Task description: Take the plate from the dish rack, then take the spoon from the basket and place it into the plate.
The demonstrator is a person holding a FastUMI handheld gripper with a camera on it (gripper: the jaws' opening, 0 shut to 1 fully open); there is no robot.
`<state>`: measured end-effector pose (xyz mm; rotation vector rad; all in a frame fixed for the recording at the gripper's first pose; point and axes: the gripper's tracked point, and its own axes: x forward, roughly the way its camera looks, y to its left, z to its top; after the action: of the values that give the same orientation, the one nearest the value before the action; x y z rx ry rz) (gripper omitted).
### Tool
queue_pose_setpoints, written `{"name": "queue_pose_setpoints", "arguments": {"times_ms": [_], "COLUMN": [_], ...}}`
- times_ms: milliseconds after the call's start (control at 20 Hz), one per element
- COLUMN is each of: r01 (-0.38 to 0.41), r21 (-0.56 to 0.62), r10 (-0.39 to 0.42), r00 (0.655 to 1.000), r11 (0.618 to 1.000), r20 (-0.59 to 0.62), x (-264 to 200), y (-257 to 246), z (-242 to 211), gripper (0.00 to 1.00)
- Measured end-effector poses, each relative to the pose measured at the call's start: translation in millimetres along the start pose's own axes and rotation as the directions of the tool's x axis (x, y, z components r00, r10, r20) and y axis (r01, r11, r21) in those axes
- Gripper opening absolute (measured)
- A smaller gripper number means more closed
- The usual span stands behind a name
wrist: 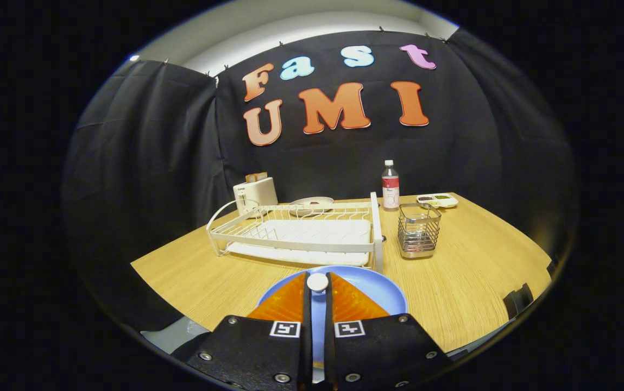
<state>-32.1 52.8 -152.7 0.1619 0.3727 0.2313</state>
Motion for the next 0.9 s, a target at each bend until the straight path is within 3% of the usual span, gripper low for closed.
{"name": "queue_pose_setpoints", "arguments": {"times_ms": [200,350,500,700,900], "r01": [0.034,0.064,0.058,0.092,0.125], "r21": [0.015,0.053,0.086,0.048,-0.016], "r10": [-0.032,-0.059,-0.054,-0.094,-0.121], "r00": [0.996,0.994,0.998,0.994,0.98], "r11": [0.999,0.997,0.995,0.995,0.992], "r20": [-0.089,-0.093,-0.041,0.052,0.159], "x": [0.1,-1.1,-4.7,-17.0,-36.5], "y": [-15.6,-24.2,-25.6,-31.3,-24.1], "z": [-28.8,-31.7,-11.4,29.6,84.1], "gripper": [0.11,0.21,0.25,0.38,0.56]}}
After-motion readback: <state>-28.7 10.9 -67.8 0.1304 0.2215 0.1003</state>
